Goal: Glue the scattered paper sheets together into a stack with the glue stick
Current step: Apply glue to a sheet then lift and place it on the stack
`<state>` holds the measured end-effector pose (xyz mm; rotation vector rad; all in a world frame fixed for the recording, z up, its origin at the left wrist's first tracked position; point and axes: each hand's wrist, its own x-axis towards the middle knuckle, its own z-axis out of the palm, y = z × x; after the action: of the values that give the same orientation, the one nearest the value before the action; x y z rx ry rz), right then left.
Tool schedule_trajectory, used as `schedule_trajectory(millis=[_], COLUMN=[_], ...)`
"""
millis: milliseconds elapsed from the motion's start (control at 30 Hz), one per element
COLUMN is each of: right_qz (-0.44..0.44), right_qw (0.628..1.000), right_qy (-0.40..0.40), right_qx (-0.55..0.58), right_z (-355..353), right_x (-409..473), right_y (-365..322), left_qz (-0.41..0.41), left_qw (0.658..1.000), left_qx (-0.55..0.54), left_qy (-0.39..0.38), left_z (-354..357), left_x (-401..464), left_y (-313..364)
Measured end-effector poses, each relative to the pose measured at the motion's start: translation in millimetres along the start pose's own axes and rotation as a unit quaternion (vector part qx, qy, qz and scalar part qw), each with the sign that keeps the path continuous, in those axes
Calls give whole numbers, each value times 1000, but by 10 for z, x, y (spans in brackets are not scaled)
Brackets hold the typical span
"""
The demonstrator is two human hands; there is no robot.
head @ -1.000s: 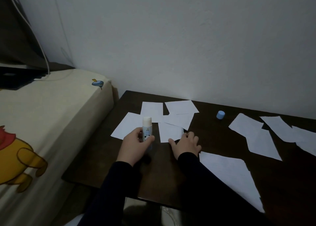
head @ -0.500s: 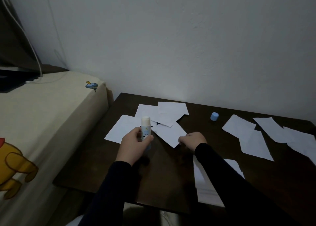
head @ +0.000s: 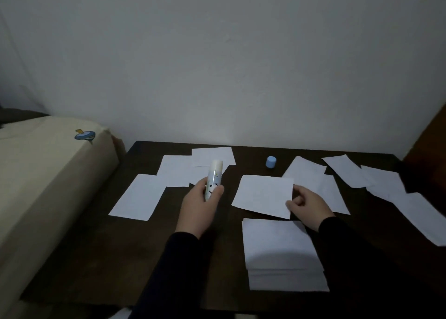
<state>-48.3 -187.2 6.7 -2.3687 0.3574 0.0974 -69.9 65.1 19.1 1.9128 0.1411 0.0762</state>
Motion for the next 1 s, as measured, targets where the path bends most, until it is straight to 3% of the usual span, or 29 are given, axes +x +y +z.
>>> schedule_trajectory(millis=[400,567,767,833,867,933,1000], right_qz=[-53,-125,-144,-134,-132,-130,-127], right_qw=[998,973,945,940,938,936,937], right_qy=[28,46,-104,-124,-131,-137,-135], right_qx=[-5,-187,-276,-288,-293,-298,-297], right_z=[69,92,66,66,68,77,88], right_x=[225,299,354,367,372,384,396], right_y=[248,333,357,360,360,367,379], left_qz=[-81,-114,-194,-188,-160,-76,4], left_qw=[975,953,910,918,940,980,992], left_qx=[-186,-266,-355,-333,-280,-143,-47], left_qy=[-88,-85,-92,-106,-111,-113,-116], left_z=[631,676,932,991,1011,1056,1117], left_x=[151,341,392,367,345,262,163], left_y=[204,172,183,171,163,180,244])
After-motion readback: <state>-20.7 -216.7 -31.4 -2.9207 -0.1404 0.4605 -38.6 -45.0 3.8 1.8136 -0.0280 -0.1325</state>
